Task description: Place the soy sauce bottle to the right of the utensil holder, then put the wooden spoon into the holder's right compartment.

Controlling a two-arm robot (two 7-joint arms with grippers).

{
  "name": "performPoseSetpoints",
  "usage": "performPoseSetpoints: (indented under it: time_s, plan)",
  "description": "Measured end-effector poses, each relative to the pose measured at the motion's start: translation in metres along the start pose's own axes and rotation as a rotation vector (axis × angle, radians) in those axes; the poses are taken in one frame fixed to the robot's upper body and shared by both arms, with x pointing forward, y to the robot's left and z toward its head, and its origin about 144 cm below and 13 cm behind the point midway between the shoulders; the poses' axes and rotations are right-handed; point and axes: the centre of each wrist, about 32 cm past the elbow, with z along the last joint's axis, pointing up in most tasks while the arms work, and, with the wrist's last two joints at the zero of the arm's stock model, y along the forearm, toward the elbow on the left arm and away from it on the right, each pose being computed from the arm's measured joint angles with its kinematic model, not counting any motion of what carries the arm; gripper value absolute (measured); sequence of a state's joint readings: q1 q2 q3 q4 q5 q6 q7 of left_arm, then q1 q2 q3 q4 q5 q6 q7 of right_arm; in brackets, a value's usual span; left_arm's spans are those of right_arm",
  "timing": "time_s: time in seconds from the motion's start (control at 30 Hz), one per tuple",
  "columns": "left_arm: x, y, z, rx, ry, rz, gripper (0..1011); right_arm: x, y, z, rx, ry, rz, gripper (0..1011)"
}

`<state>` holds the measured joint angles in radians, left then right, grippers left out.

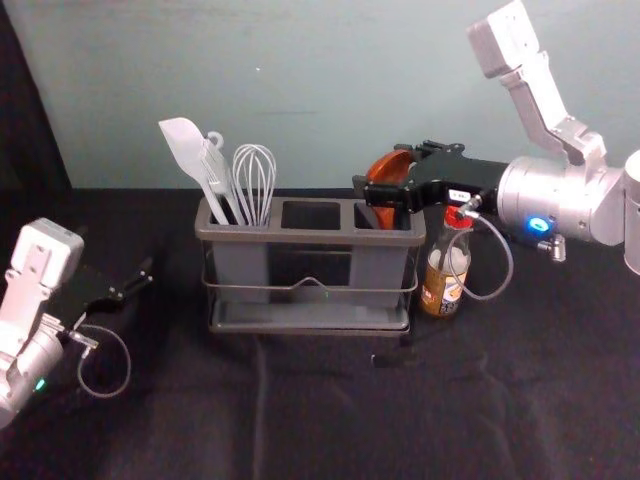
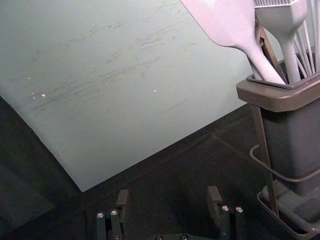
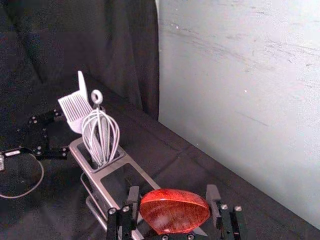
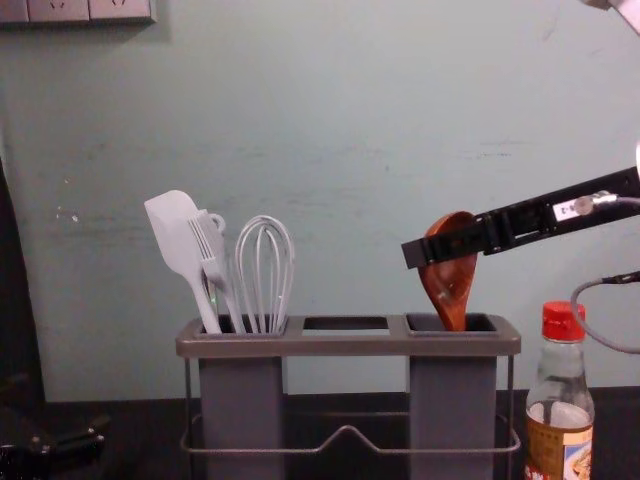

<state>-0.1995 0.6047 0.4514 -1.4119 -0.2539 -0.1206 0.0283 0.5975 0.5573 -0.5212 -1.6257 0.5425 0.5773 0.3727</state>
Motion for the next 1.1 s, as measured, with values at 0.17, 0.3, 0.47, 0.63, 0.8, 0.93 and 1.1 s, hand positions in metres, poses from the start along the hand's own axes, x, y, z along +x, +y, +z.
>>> performPoseSetpoints:
  time_s: [0.17,0.3,0.47,0.63,0.8,0.93,1.1]
  plan:
    - [0.0,0.0,0.0,0.0,0.0,0.0,1011,0.0003,0.0014,-0.0011,0.001,0.004,0.003,829]
    - [0.0,0.0,0.0,0.0,0.0,0.0,1011,0.001,0.0025,-0.002,-0.001,0.008,0.005,830]
    - [0.0,0.0,0.0,0.0,0.0,0.0,1011,0.0022,0.0047,-0.0039,-0.002,0.013,0.01,830]
    - [0.0,0.0,0.0,0.0,0.0,0.0,1011,0.002,0.0048,-0.0041,-0.003,0.013,0.011,830]
    - [0.0,0.0,0.0,0.0,0.0,0.0,1011,0.0019,0.0047,-0.0039,-0.003,0.013,0.011,830]
    - [0.0,0.0,0.0,0.0,0.0,0.0,1011,0.0017,0.0046,-0.0038,-0.004,0.013,0.011,830]
    - [0.0,0.0,0.0,0.0,0.0,0.0,1011,0.0016,0.0047,-0.0044,-0.009,0.015,0.011,900]
